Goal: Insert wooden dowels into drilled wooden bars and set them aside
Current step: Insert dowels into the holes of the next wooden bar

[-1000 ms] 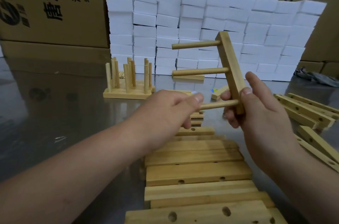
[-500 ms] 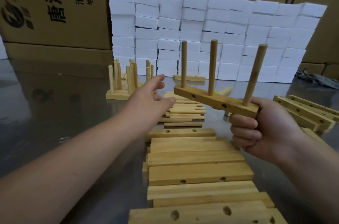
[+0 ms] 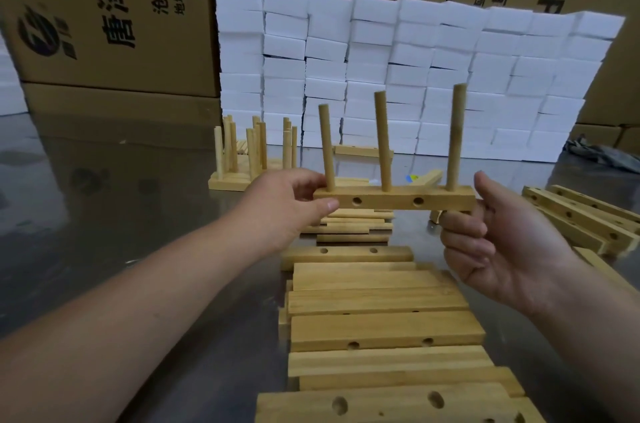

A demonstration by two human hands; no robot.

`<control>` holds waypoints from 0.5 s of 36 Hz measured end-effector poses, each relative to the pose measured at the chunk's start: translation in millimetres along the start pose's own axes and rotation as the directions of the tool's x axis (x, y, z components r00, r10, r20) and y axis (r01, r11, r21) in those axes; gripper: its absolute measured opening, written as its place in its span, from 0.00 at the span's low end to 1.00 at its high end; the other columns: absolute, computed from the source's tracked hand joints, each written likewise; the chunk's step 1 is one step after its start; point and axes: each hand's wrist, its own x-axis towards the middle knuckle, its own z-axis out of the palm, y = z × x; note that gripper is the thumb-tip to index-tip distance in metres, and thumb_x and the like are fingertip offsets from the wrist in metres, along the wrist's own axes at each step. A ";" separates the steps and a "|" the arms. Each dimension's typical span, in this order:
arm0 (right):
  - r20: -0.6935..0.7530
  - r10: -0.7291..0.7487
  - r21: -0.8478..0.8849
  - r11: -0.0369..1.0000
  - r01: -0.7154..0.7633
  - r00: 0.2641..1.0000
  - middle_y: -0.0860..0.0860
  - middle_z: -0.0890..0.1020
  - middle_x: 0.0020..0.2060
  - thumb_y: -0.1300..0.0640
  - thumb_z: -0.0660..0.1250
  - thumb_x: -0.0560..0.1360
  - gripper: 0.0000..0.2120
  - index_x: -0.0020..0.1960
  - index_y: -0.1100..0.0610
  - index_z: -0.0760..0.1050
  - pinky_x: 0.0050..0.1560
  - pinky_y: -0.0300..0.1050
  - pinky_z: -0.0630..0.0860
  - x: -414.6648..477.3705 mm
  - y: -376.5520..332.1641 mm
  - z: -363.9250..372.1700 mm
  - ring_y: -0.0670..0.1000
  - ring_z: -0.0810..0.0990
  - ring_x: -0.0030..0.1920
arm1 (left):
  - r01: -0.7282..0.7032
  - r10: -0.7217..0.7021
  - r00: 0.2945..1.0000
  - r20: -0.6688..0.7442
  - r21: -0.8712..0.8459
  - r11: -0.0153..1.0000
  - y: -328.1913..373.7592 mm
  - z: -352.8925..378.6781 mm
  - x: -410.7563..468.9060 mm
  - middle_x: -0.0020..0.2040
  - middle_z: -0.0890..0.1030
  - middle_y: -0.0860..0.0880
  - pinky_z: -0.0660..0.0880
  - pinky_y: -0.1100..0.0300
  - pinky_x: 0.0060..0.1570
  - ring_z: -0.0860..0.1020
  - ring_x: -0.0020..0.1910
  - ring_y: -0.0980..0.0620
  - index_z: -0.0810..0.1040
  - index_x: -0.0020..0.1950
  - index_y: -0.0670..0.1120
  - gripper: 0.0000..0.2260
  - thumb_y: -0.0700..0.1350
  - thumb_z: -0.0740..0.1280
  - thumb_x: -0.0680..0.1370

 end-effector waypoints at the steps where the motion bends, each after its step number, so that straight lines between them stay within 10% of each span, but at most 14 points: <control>1: 0.000 -0.010 0.005 1.000 0.010 1.000 0.49 0.65 0.18 0.41 0.49 0.79 0.29 0.27 0.57 0.69 0.17 0.32 0.58 1.0 0.9 0.0 0.44 0.61 0.15 | 0.000 -0.001 1.000 0.011 0.034 0.999 -0.4 0.1 0.3 0.49 0.80 0.57 0.73 0.72 0.42 0.79 0.44 0.62 0.77 0.60 0.51 0.15 0.46 0.70 0.73; 9: -0.020 -0.059 0.010 0.998 0.060 0.998 0.50 0.69 0.22 0.42 0.47 0.80 0.25 0.49 0.61 0.73 0.18 0.34 0.65 7.5 6.5 -4.2 0.45 0.66 0.19 | 0.061 -0.053 0.998 -0.038 0.249 0.967 2.3 -16.1 9.1 0.37 0.81 0.55 0.74 0.67 0.28 0.80 0.38 0.57 0.76 0.61 0.54 0.14 0.50 0.67 0.75; 18: -0.185 -0.108 -0.049 0.994 0.100 0.977 0.49 0.72 0.23 0.45 0.50 0.81 0.23 0.55 0.62 0.74 0.19 0.33 0.64 17.0 10.1 -15.7 0.45 0.67 0.20 | 0.156 -0.109 0.979 -0.173 0.291 0.944 -23.1 -85.3 3.6 0.41 0.84 0.51 0.74 0.53 0.52 0.81 0.46 0.50 0.79 0.54 0.51 0.08 0.44 0.67 0.76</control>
